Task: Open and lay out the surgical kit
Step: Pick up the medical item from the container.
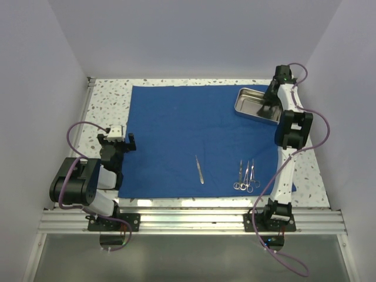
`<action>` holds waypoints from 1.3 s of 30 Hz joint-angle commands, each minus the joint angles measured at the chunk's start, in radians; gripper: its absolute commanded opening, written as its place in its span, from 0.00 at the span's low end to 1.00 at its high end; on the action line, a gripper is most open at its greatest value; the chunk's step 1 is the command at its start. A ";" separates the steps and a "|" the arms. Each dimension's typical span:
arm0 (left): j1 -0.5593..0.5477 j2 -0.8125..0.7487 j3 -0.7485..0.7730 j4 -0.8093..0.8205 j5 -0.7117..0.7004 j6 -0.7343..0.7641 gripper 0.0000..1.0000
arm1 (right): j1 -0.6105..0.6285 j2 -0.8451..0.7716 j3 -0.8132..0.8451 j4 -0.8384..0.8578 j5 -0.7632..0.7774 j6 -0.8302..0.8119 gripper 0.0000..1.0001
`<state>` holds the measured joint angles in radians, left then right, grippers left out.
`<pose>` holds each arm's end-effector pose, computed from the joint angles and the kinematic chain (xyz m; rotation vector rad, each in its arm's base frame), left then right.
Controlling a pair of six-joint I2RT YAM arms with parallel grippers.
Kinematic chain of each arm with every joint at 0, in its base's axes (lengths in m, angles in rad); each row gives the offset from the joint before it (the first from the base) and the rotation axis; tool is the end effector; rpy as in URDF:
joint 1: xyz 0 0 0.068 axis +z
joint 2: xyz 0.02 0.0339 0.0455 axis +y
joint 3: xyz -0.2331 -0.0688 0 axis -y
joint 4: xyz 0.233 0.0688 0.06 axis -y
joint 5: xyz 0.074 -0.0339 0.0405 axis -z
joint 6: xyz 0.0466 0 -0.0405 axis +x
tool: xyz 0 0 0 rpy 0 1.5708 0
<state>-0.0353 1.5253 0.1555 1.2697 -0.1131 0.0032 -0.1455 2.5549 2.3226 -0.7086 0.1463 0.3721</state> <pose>0.2344 -0.0030 0.1180 -0.0533 1.6699 0.0702 0.5189 -0.0829 0.1502 0.6971 2.4003 -0.0899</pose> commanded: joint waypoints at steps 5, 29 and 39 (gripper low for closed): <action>-0.005 -0.016 0.013 0.086 -0.017 0.009 1.00 | 0.000 -0.111 -0.106 -0.035 0.070 -0.067 0.34; -0.005 -0.016 0.013 0.086 -0.017 0.008 1.00 | -0.003 -0.186 -0.129 -0.017 0.053 -0.065 0.00; -0.005 -0.017 0.015 0.073 -0.016 0.009 1.00 | 0.000 -0.272 -0.054 -0.014 0.024 -0.033 0.00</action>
<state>-0.0353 1.5253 0.1555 1.2694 -0.1131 0.0032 -0.1463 2.3932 2.2124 -0.7235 0.1871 0.3202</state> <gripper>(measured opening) 0.996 0.014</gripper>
